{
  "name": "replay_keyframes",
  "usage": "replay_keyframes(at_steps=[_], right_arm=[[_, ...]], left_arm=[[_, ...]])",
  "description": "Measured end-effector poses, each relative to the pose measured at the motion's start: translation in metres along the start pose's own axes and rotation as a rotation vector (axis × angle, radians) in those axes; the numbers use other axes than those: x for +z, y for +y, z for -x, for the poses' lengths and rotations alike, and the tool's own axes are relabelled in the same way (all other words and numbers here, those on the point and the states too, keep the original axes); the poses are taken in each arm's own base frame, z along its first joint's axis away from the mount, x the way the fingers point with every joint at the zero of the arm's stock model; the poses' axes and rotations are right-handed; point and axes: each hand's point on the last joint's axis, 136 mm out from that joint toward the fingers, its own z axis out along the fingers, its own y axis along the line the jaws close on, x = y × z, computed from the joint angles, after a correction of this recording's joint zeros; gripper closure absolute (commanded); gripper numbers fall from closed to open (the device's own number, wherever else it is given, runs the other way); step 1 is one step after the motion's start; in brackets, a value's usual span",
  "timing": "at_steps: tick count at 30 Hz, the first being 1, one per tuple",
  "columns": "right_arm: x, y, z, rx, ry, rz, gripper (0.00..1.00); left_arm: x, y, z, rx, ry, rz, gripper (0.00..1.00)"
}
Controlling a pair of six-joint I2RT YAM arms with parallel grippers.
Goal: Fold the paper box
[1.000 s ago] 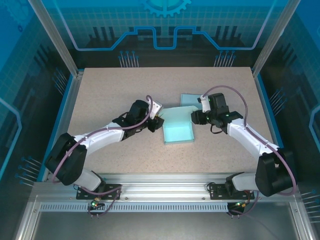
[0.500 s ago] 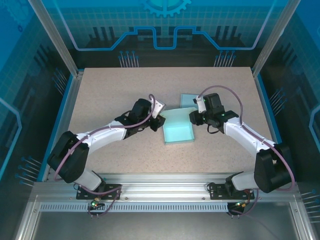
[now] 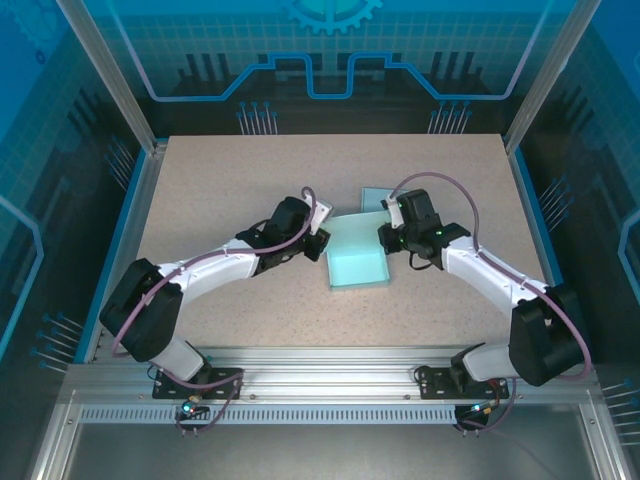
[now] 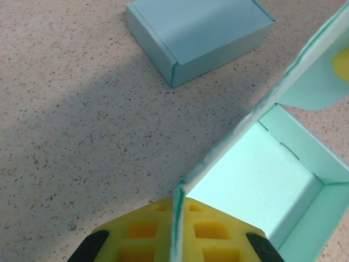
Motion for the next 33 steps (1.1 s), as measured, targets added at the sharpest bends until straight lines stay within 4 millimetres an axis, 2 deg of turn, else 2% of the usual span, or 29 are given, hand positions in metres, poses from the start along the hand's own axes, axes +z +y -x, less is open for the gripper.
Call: replay_keyframes(at_steps=[9, 18, 21, 24, 26, 33], right_arm=[[-0.003, 0.010, 0.000, 0.014, -0.046, -0.156, 0.87], [0.009, 0.017, 0.010, 0.069, -0.124, -0.255, 0.88], [0.010, 0.015, 0.011, 0.094, -0.152, -0.267, 0.88], [0.014, 0.015, 0.001, 0.104, -0.151, -0.276, 0.88], [0.017, 0.015, -0.007, 0.105, -0.150, -0.282, 0.88], [0.012, 0.019, -0.014, 0.114, -0.181, -0.279, 0.88]], left_arm=[[0.007, 0.014, 0.012, -0.144, -0.035, 0.144, 0.96], [0.006, 0.027, 0.021, -0.211, -0.103, 0.256, 0.93], [0.008, 0.026, 0.015, -0.230, -0.121, 0.264, 0.89], [0.011, 0.021, 0.005, -0.255, -0.135, 0.259, 0.88], [0.012, 0.019, 0.004, -0.267, -0.151, 0.255, 0.88], [0.010, 0.015, -0.001, -0.326, -0.199, 0.242, 0.87]])
